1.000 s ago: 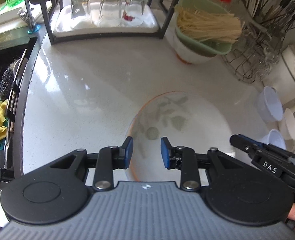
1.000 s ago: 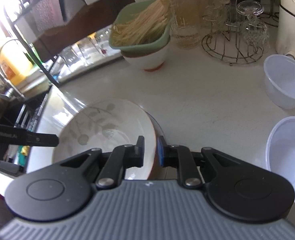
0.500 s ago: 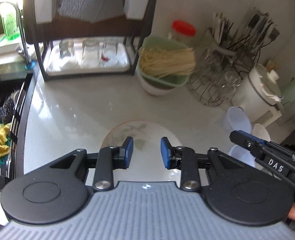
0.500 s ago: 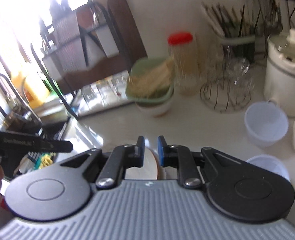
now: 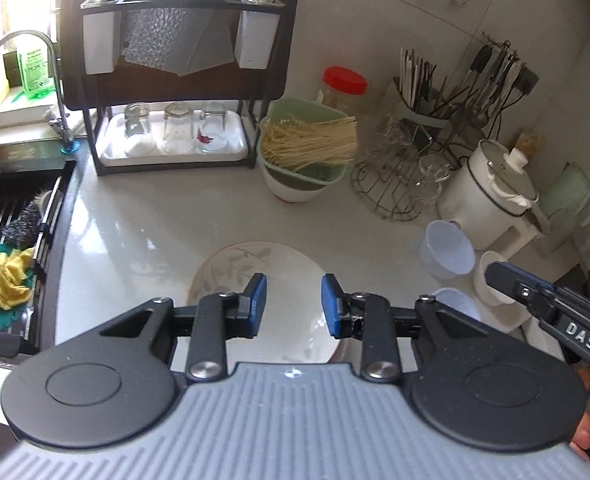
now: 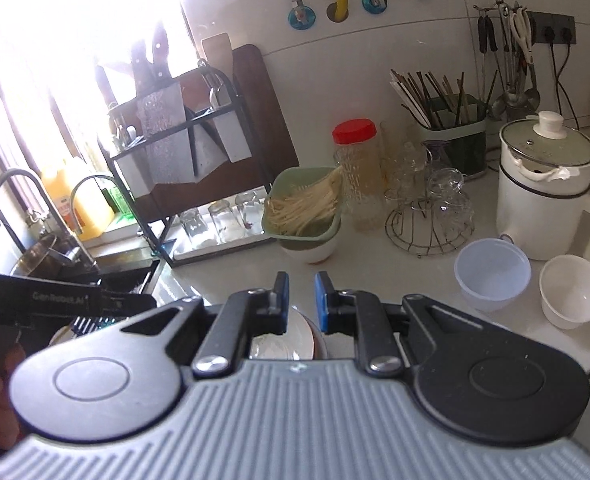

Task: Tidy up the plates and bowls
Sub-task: 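Lower the plate onto the stack, open the left gripper and withdraw, then move the left gripper to the light-blue plastic bowl and grasp its rim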

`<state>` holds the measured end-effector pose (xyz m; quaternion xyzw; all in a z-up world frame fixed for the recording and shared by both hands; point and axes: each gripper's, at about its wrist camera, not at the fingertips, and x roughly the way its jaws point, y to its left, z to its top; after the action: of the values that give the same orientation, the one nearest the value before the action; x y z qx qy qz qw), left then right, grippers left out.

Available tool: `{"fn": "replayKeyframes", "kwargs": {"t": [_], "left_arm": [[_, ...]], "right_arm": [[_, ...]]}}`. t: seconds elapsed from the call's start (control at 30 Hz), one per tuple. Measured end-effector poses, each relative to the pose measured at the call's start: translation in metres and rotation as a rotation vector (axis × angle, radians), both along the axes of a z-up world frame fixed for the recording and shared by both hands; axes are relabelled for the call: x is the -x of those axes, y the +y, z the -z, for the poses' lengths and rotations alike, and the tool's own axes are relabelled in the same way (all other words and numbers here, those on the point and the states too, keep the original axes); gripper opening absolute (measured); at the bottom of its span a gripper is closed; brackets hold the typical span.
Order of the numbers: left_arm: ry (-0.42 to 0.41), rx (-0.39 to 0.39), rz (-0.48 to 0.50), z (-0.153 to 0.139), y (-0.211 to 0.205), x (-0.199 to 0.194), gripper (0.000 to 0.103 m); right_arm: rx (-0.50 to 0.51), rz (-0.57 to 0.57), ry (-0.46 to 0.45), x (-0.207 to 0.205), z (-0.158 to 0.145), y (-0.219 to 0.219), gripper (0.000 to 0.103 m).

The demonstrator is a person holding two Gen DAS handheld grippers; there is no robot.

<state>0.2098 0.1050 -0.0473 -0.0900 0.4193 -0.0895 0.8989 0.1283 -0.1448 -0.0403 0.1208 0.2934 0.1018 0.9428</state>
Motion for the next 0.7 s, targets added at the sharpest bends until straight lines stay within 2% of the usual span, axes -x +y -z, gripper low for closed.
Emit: {"fn": "replayKeyframes", "kwargs": {"t": [0.13, 0.4, 0.57, 0.7], "left_arm": [[-0.013, -0.029, 0.021, 0.003, 0.003, 0.001, 0.035], [0.0, 0.015, 0.112, 0.018, -0.005, -0.031, 0.035], [0.015, 0.042, 0.201, 0.025, -0.019, -0.053, 0.035], [0.021, 0.022, 0.257, 0.035, -0.035, -0.065, 0.035]], "right_arm": [[-0.029, 0.023, 0.029, 0.008, 0.008, 0.002, 0.017], [0.013, 0.129, 0.061, 0.005, 0.015, 0.003, 0.017], [0.066, 0.187, 0.107, -0.002, 0.019, -0.001, 0.017], [0.056, 0.248, 0.134, 0.001, 0.025, -0.012, 0.017]]}}
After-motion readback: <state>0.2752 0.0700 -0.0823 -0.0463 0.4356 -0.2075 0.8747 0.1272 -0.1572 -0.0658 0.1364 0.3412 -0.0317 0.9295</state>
